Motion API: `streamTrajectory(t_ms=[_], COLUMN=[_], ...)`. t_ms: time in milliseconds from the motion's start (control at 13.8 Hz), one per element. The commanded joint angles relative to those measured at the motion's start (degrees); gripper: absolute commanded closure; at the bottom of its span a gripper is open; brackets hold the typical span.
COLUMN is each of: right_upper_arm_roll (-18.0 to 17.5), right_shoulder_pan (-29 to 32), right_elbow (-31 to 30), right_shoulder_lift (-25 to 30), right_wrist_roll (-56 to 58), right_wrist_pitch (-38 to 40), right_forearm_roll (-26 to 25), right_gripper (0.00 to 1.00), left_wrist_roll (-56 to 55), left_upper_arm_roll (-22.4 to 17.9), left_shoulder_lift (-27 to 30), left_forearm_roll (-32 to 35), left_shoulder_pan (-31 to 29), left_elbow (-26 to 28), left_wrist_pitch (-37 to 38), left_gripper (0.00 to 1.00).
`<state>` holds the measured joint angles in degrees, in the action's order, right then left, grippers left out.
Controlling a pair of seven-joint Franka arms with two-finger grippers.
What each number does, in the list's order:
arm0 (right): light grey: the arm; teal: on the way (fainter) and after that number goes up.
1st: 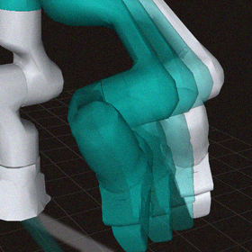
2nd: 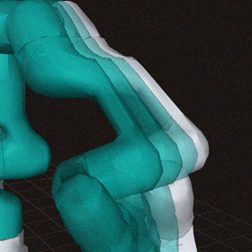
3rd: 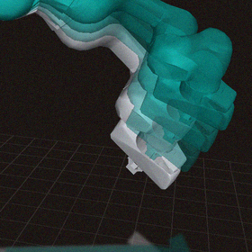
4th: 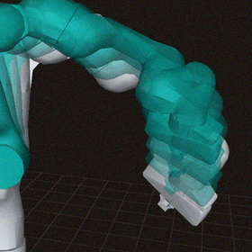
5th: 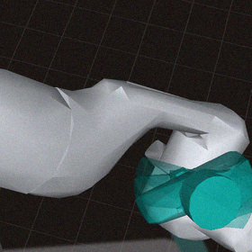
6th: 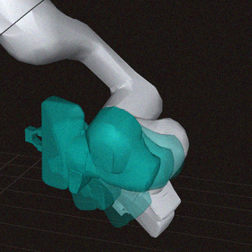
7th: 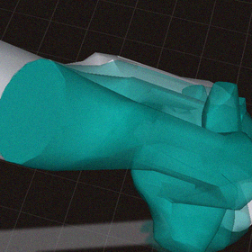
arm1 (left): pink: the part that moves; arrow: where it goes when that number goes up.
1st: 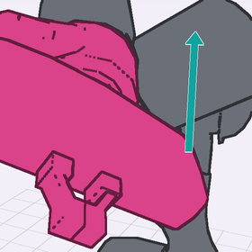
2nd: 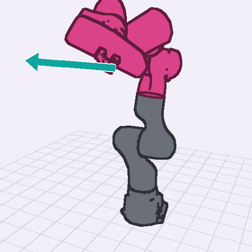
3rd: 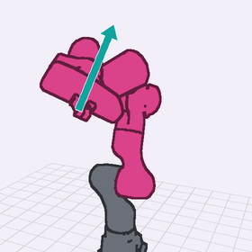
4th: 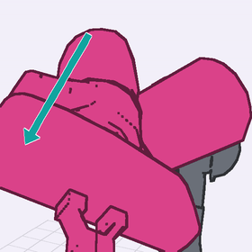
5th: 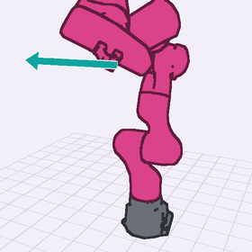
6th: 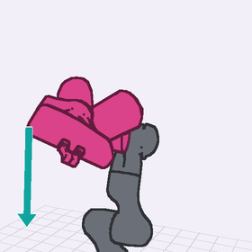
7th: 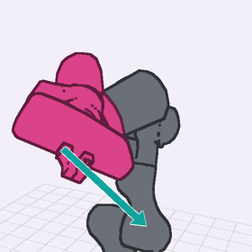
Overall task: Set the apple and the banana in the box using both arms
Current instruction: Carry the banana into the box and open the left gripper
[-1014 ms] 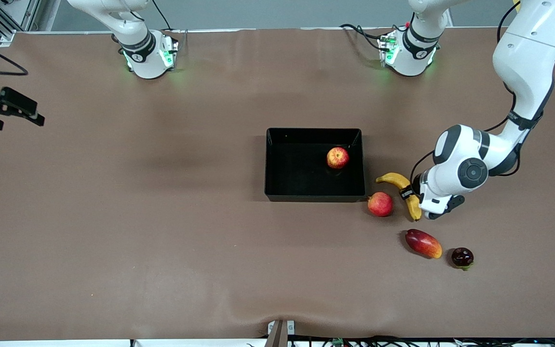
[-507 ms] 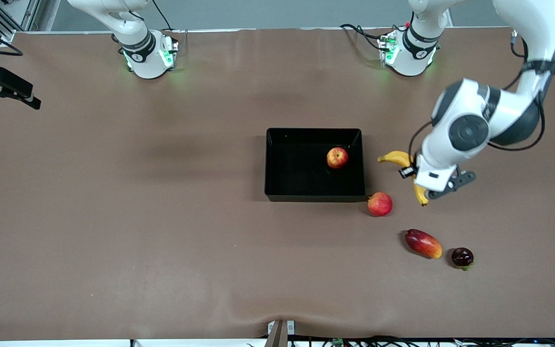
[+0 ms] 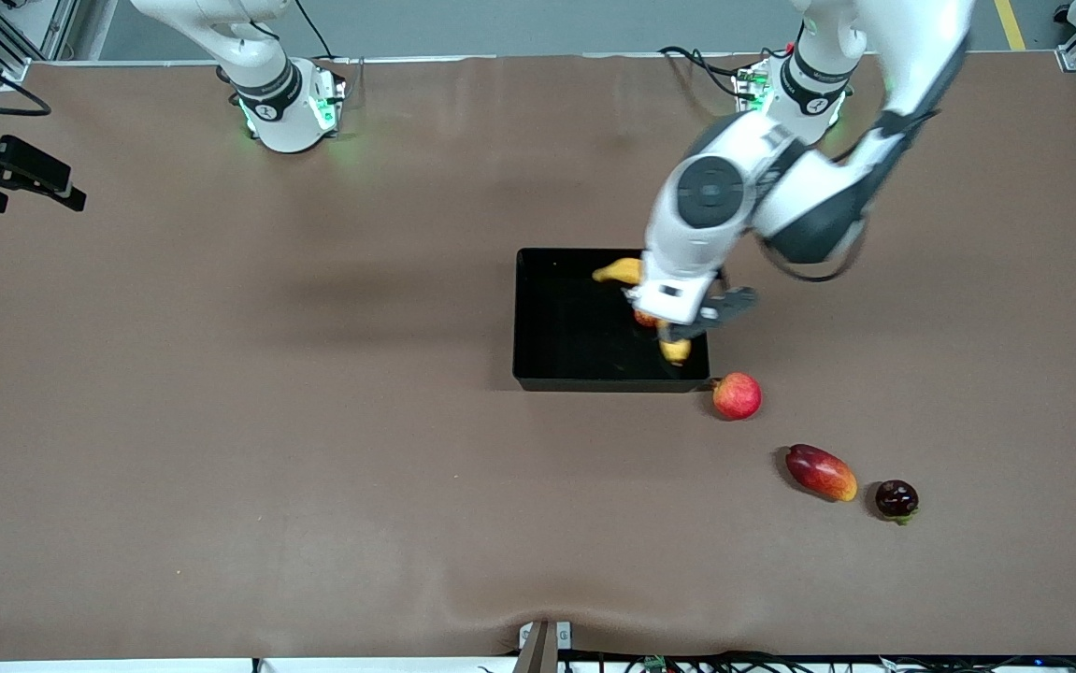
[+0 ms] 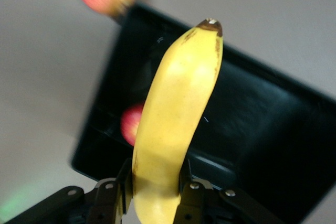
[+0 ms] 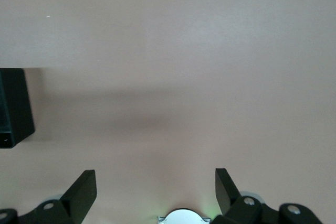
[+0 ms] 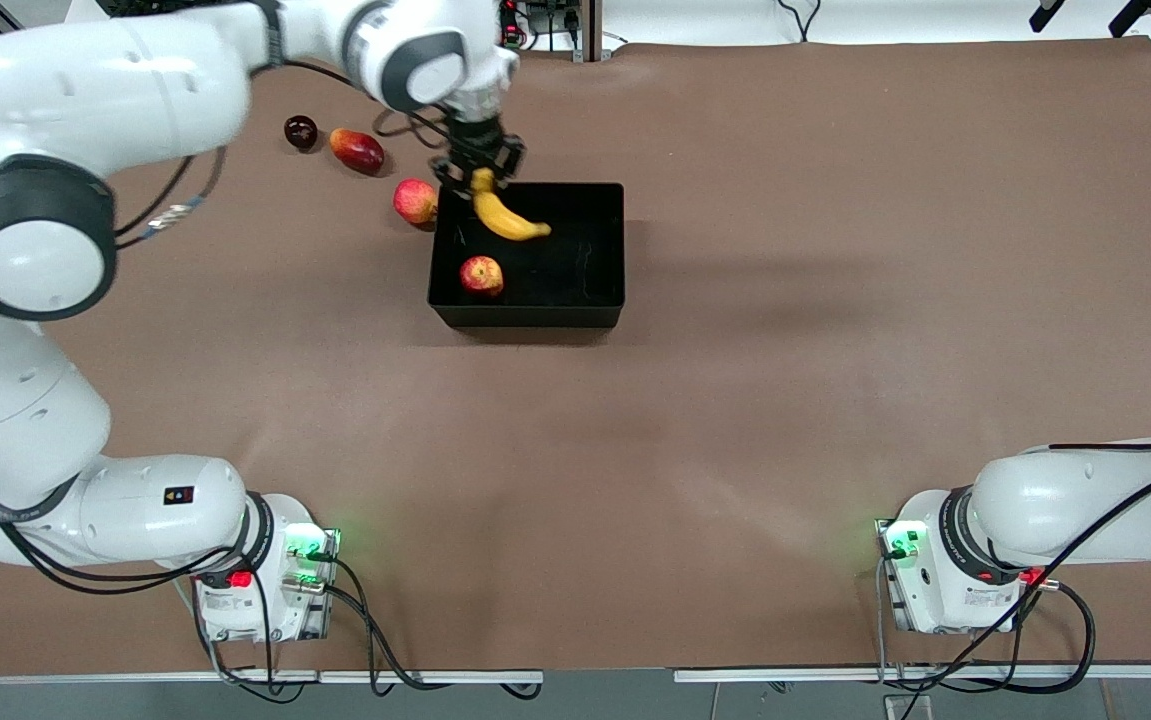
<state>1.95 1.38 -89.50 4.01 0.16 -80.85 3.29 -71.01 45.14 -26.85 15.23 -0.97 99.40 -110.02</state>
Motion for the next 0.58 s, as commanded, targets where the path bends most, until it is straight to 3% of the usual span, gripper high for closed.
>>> streamTrajectory(t_ms=[0,217,507], right_upper_arm_roll=[-0.80,-0.98,-0.98], right_shoulder_pan=[0.55,0.46,0.11], right_elbow=[-0.24,-0.41,-0.41], right_shoulder_lift=[-0.40,-0.31,-0.31], right_wrist_roll=[-0.60,-0.25,-0.25], right_wrist_pitch=[-0.97,-0.45,-1.06], right_forearm_roll=[-3.36,-2.67,0.67], right_gripper=[0.00,0.00,0.00], left_wrist_roll=[-0.19,-0.27,0.25], left_upper_arm_roll=[-0.06,-0.14,-1.63], left_shoulder_lift=[-6.71,-12.42,-15.86], left_forearm_roll=[4.87,8.84,10.51], left_shoulder_pan=[3.24,5.89,8.34], left_elbow=[-3.69,-3.69,-3.69], left_wrist_pitch=[-0.71,-6.06,-9.50], left_gripper=[1.00,1.00,1.00])
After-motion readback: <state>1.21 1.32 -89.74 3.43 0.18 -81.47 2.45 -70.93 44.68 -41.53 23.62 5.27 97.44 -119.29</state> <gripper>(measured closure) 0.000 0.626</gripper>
